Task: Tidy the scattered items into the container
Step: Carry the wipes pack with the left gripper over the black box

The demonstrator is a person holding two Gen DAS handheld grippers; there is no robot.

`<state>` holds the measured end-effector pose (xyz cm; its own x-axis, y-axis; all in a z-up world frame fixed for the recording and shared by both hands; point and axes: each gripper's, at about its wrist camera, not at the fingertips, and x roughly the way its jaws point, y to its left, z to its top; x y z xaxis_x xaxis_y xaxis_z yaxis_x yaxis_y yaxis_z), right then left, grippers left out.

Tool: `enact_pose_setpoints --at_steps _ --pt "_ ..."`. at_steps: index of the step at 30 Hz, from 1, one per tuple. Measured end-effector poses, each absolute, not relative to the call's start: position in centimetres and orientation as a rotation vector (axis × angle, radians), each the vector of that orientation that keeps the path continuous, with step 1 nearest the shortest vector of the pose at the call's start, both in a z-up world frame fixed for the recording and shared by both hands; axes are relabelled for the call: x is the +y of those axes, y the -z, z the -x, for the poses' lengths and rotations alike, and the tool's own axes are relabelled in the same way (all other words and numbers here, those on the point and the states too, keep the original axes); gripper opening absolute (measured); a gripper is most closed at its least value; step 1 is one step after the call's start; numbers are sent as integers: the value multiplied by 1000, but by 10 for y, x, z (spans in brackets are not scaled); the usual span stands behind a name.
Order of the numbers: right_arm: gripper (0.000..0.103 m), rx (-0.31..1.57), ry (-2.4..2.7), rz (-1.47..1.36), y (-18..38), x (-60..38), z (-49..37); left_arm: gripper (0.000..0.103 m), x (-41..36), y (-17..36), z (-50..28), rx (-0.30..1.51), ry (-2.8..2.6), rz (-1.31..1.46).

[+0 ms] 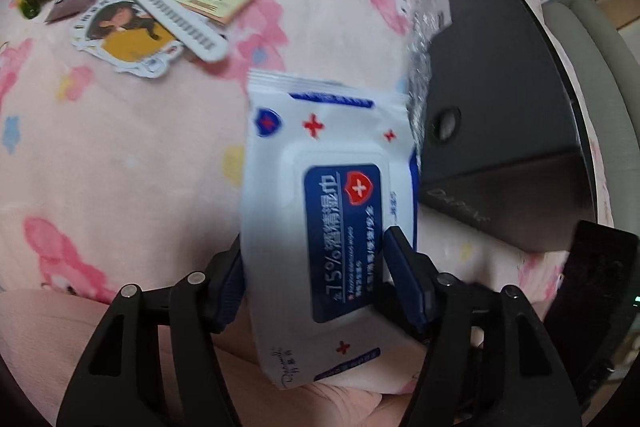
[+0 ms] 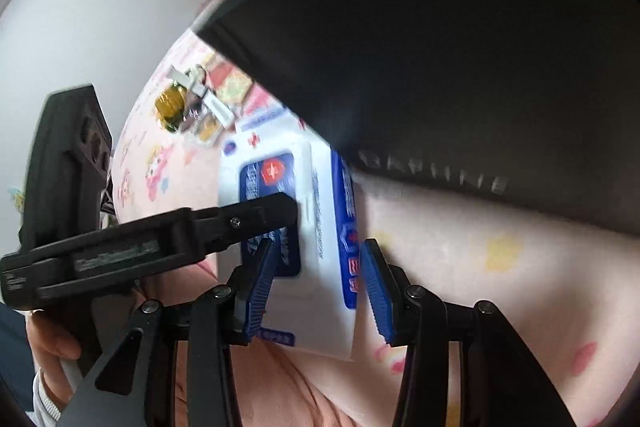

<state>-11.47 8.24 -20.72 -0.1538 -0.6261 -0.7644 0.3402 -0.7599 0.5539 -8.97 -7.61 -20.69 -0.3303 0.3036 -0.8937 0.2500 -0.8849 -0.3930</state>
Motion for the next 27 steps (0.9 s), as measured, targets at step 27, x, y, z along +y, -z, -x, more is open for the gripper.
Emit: enact_pose_setpoints --at_steps 27 --pt "35 -240 1963 -1391 182 77 96 52 -75 165 67 -698 -2601 1491"
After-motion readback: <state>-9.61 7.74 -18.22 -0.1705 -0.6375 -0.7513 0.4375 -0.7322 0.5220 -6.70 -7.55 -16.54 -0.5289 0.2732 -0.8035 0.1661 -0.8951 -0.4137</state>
